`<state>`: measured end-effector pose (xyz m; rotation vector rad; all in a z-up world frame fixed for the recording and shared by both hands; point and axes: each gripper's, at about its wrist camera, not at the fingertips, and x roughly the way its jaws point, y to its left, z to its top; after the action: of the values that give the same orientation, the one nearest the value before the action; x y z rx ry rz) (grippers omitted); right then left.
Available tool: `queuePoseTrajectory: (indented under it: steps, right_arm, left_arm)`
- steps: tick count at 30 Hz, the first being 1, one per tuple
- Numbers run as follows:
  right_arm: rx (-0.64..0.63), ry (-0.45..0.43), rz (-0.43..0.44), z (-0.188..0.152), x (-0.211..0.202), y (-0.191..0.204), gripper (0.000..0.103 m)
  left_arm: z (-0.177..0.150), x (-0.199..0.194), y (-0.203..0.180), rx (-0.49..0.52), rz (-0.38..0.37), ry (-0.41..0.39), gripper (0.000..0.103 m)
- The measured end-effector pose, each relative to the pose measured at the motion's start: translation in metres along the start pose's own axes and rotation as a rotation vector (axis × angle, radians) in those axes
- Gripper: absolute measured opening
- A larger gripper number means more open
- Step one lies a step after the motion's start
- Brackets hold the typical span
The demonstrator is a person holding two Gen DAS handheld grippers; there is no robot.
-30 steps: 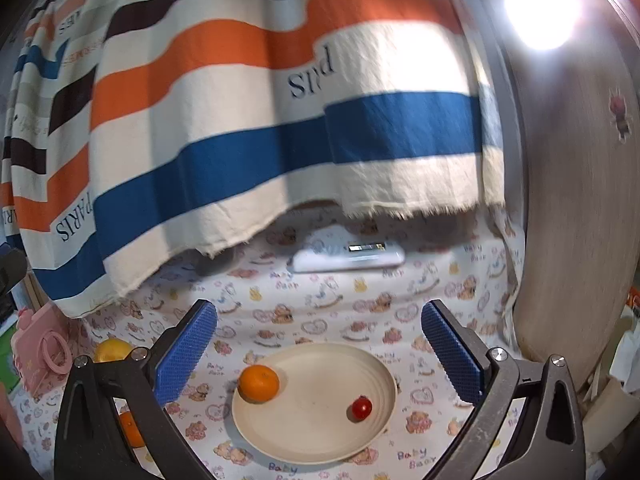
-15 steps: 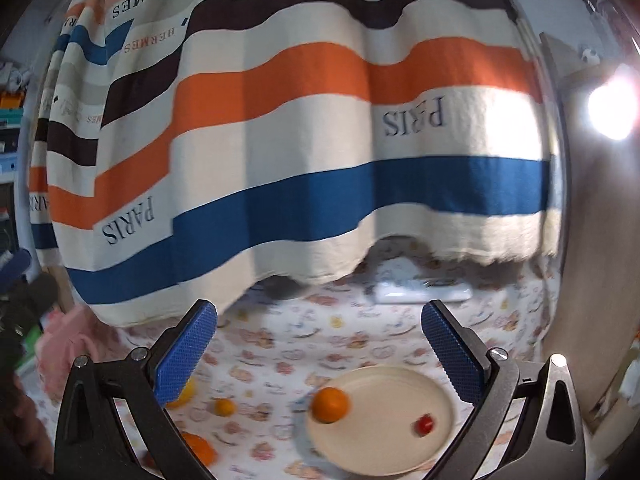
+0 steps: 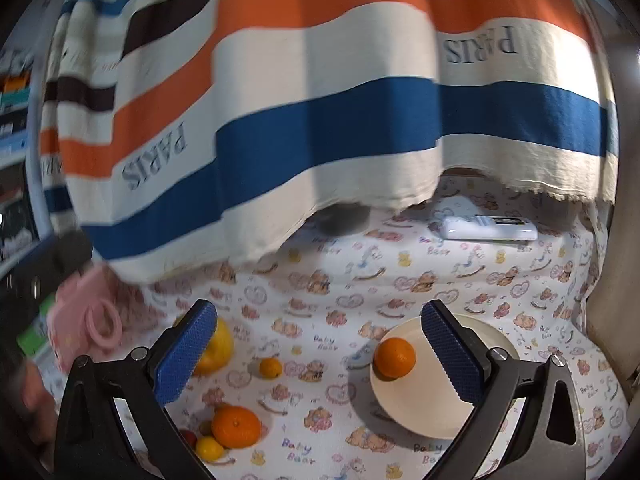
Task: Organize fruits
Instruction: 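Raise both grippers away from the plate, then grasp the large orange near the yellow apple with the right gripper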
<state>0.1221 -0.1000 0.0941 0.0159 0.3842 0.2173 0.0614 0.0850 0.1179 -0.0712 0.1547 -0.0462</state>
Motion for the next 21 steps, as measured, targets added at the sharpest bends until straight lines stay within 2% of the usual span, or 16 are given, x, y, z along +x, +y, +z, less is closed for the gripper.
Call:
queuePoseTrajectory:
  steps: [3,7,11,14,18,21]
  right_arm:
    - [-0.031,0.013,0.006,-0.009,0.003,0.010,0.103]
    - [-0.031,0.076,0.080,-0.018,0.013,0.021,0.102]
    - [0.009,0.199,0.168,-0.031,0.031,0.030,0.096]
    - [0.034,0.294,0.226,-0.042,0.047,0.038,0.087]
    - [0.012,0.373,0.222,-0.058,0.065,0.048,0.076]
    - [0.006,0.416,0.228,-0.068,0.075,0.053,0.075]
  left_arm:
    - [0.000,0.004,0.004,-0.004,0.025,0.019,0.103]
    - [0.000,0.009,0.014,-0.030,0.046,0.045,0.102]
    - [0.001,0.011,0.025,-0.076,0.045,0.060,0.102]
    - [0.001,0.012,0.030,-0.099,0.046,0.078,0.102]
    - [-0.001,0.015,0.030,-0.094,0.060,0.095,0.103]
    - [-0.002,0.017,0.027,-0.088,0.063,0.107,0.103]
